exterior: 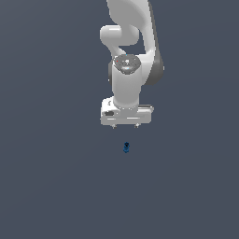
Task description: Pick up the object and move it to a goal position.
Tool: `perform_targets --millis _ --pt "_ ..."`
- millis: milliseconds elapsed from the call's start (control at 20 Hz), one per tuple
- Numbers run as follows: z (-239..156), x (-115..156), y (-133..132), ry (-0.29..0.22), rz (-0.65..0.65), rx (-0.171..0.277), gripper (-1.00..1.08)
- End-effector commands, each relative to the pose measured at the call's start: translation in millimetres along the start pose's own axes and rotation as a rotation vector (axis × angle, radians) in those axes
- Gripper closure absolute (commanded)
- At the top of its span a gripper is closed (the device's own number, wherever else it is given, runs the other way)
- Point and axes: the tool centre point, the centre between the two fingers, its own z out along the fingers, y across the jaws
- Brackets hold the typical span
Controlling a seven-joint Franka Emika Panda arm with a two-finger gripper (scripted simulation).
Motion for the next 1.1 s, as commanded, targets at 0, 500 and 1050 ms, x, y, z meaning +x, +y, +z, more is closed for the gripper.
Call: perform_targets --millis 0,500,1050 --pt "0.0 0.0 0.0 0.000 0.000 0.000 -0.92" --pt "13.1 -13.7 -21.1 -0.044 0.012 0.028 -0.92" --pt "24.4 -2.7 -17.1 -0.031 -0.061 0.016 -0.92"
